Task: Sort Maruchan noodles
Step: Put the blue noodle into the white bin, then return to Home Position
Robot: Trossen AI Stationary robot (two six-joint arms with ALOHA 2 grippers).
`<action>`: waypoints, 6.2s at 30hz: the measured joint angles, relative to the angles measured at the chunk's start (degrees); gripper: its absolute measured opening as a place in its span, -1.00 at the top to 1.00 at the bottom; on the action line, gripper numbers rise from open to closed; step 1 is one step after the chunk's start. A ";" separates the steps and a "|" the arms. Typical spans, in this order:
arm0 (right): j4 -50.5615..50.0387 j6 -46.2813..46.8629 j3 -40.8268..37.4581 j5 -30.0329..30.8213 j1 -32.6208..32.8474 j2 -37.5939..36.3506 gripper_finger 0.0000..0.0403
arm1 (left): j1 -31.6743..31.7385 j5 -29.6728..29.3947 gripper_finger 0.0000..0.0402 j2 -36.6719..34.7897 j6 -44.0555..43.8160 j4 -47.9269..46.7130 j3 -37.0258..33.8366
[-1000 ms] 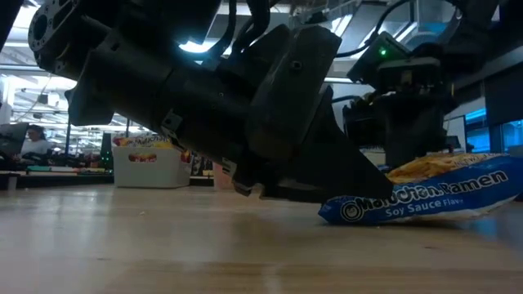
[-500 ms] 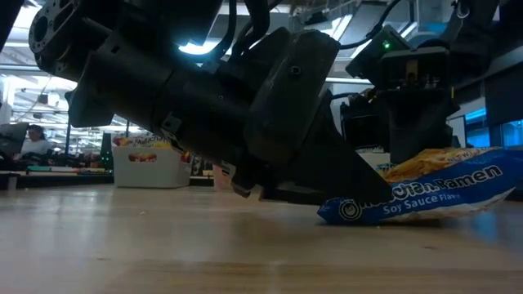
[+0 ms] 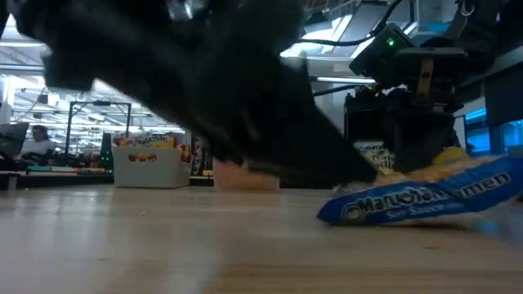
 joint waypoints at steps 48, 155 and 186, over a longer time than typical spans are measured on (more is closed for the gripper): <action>-61.04 -89.88 17.67 54.47 -31.54 -31.98 0.77 | -5.38 -6.06 0.02 -19.18 -0.62 -25.79 0.23; -30.26 -36.25 0.93 34.46 1.60 -58.56 0.74 | -2.54 -10.06 0.97 -27.64 2.91 -36.50 -2.78; -1.25 -34.23 -25.81 34.46 1.82 -78.82 1.00 | 30.08 26.78 0.99 -87.40 11.97 -5.16 -54.46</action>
